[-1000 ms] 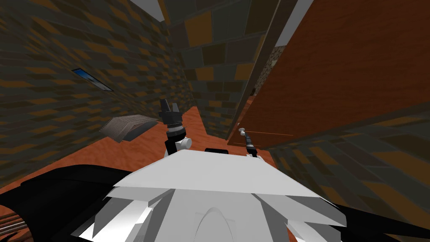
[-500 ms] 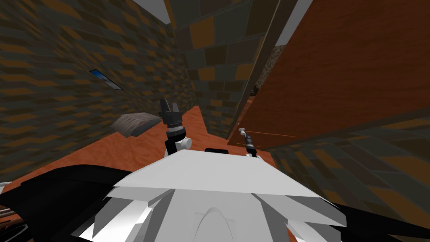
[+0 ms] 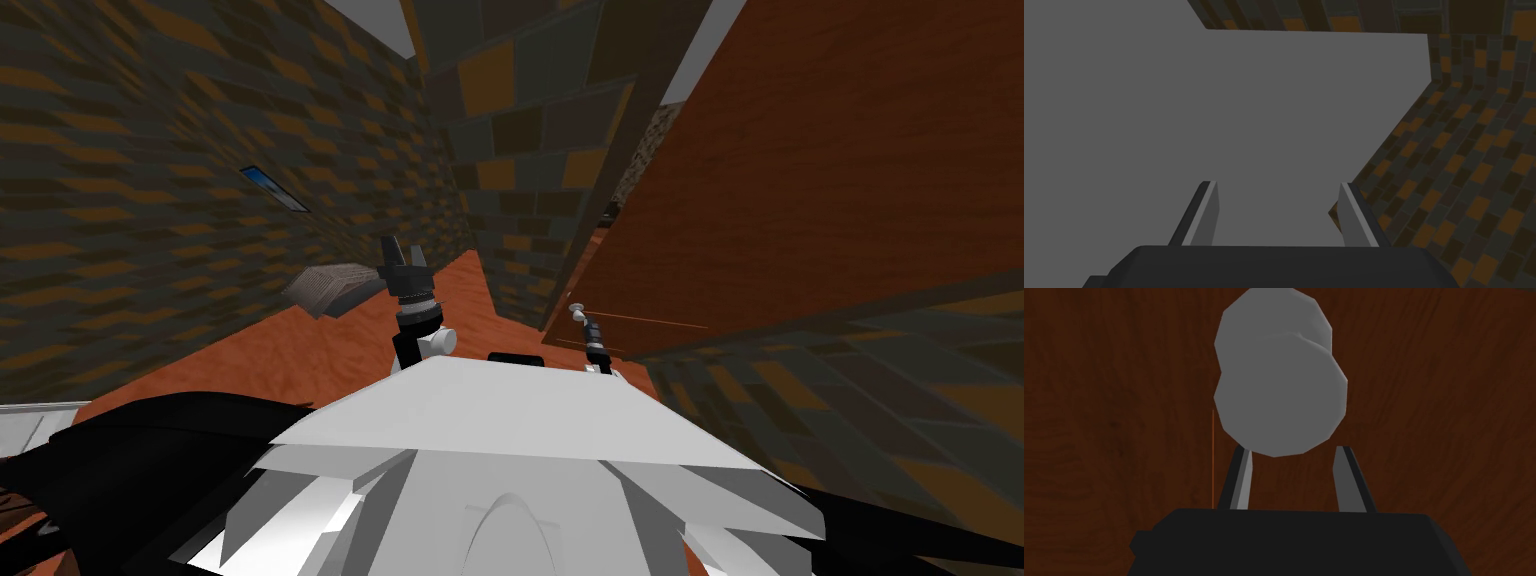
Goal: Pull the door open
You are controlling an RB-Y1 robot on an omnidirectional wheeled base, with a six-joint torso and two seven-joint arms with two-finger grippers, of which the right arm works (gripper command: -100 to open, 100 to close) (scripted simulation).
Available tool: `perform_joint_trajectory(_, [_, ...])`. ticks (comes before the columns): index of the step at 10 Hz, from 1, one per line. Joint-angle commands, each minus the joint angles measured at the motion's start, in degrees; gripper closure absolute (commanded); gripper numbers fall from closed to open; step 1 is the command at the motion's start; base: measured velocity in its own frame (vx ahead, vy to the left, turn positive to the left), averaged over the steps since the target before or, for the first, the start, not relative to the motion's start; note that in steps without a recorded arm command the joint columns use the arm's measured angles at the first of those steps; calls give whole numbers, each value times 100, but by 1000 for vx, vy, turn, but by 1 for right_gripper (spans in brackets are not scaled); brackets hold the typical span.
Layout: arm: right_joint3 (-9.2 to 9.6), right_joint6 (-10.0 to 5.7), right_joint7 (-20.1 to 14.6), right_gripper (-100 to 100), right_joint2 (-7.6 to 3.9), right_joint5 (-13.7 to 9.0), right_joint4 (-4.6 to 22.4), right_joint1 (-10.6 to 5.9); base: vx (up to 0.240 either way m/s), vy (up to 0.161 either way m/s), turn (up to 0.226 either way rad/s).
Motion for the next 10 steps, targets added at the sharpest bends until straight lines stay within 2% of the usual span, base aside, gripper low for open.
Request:
perform_joint_trajectory(1, [164,-59,-286,100,32,-204,-17,-81,-60,-30,110])
perform_joint_trajectory(2, [164,-59,-335,100,32,-204,-17,-81,-46,-26,59])
perform_joint_trajectory(4, [350,18,-725,100,16,-589,-53,-84,-61,-32,127])
perform_joint_trajectory(6, [350,18,-814,100,16,-589,-53,-84,-41,-25,15])
perform_joint_trajectory(7, [444,57,-1053,100,7,-782,-71,-86,-43,-8,67])
perform_joint_trajectory(9, [444,57,-1053,100,7,-782,-71,-86,-33,-13,43])
perform_joint_trajectory(10, [537,95,-1293,100,-1,-975,-89,-88,-40,-15,69])
